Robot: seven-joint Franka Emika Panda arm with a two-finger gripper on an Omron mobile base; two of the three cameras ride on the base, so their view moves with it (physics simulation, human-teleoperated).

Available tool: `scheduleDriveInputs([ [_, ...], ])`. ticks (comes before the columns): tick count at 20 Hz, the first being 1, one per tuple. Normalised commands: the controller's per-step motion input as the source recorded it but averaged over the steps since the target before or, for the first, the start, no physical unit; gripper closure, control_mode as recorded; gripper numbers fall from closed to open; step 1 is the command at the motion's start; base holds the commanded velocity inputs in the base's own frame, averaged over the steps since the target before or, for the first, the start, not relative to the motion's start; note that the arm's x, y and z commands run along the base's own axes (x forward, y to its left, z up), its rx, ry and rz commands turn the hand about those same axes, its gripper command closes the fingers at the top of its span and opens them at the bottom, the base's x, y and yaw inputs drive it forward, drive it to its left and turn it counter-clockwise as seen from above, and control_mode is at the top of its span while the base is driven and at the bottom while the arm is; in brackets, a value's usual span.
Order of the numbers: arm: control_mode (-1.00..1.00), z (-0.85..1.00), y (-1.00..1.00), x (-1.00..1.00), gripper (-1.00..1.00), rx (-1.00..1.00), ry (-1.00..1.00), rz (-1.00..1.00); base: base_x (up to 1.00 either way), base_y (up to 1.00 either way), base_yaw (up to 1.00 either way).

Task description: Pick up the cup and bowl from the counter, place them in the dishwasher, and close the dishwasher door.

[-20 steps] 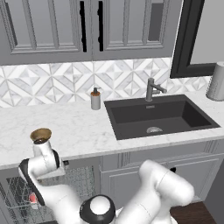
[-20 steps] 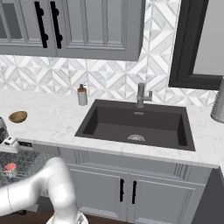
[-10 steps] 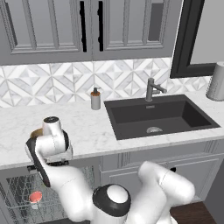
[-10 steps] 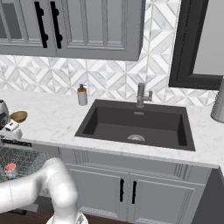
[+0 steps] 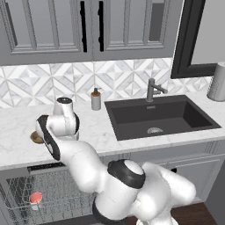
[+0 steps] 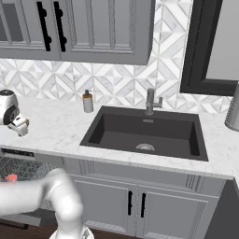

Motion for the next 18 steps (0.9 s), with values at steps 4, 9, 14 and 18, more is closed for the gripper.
scheduleDriveInputs([
  [4, -1.0, 0.16, -0.01, 1.0, -1.0, 0.0, 0.33, -0.11, 0.0, 0.0, 0.0],
  [9, -1.0, -0.01, 0.08, 0.8, -1.0, -0.01, 0.25, 0.01, 0.0, 0.0, 0.0],
  [14, -1.0, -0.2, 0.17, 0.1, -1.0, 0.0, -0.01, 0.1, 0.0, 0.0, 0.0],
  [18, -1.0, -0.31, 0.38, 0.21, -1.0, -0.04, 0.0, 0.11, 0.0, 0.0, 0.0],
])
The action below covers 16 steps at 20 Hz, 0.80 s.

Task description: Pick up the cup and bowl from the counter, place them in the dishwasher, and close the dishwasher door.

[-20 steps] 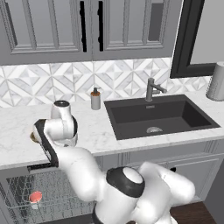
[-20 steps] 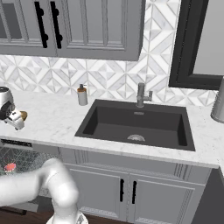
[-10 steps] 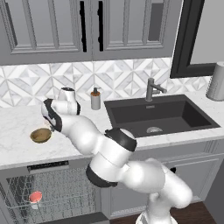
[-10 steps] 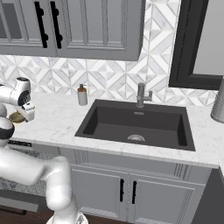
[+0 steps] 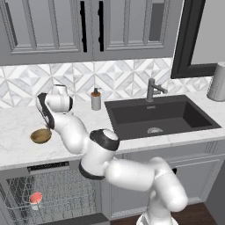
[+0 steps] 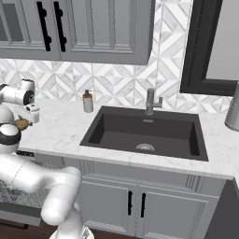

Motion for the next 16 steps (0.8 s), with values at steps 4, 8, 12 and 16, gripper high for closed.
scheduleDriveInputs([
  [4, -1.0, -0.32, 0.34, 0.16, -1.0, -0.07, 0.06, 0.1, 0.0, 0.0, 0.0],
  [8, -1.0, -0.07, 0.34, 0.04, -1.0, -0.02, 0.12, 0.13, 0.0, 0.0, 0.0],
  [12, -1.0, -0.35, 0.22, 0.01, -1.0, -0.04, 0.14, 0.1, 0.0, 0.0, 0.0],
  [16, -1.0, -0.6, 0.0, 0.0, -1.0, -0.08, 0.04, 0.0, 0.0, 0.0, 0.0],
])
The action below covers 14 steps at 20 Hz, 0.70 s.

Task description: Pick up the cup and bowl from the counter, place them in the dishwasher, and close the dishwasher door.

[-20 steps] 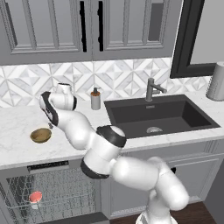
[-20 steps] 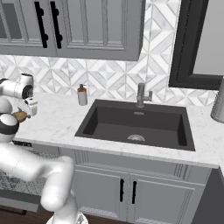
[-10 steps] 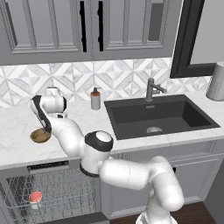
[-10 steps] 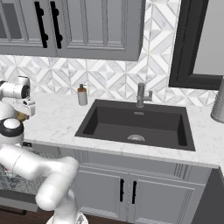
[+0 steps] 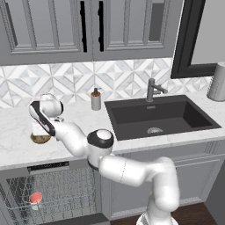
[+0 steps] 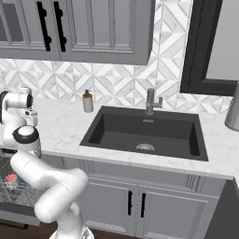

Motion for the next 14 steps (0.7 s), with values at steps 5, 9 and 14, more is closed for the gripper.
scheduleDriveInputs([
  [5, -1.0, -0.34, 0.06, 0.0, -1.0, -0.06, -0.01, 0.0, 0.0, 0.0, 0.0],
  [9, -1.0, 0.0, 0.2, 0.0, -1.0, 0.0, -0.05, 0.0, 0.0, 0.0, 0.0],
  [14, -1.0, 0.0, 0.11, 0.0, 1.0, 0.0, 0.0, 0.0, 0.0, 0.0, 0.0],
])
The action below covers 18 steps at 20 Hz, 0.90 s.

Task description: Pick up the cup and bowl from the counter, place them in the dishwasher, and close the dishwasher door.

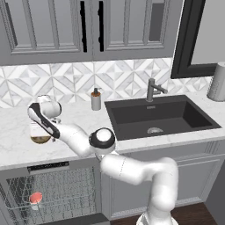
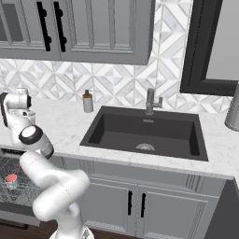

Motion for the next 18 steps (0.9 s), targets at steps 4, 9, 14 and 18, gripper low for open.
scheduleDriveInputs([
  [4, -1.0, -0.01, -0.02, 0.0, 1.0, 0.0, 0.0, 0.0, 0.0, 0.0, 0.0],
  [9, -1.0, -0.04, -0.43, -0.07, 1.0, 0.03, 0.0, -0.09, 0.0, 0.0, 0.0],
  [14, -1.0, 0.0, -0.36, -0.19, 1.0, 0.07, -0.05, -0.06, 0.0, 0.0, 0.0],
  [18, -1.0, 0.11, -0.51, -0.72, 1.0, 0.15, -0.24, -0.13, 0.0, 0.0, 0.0],
])
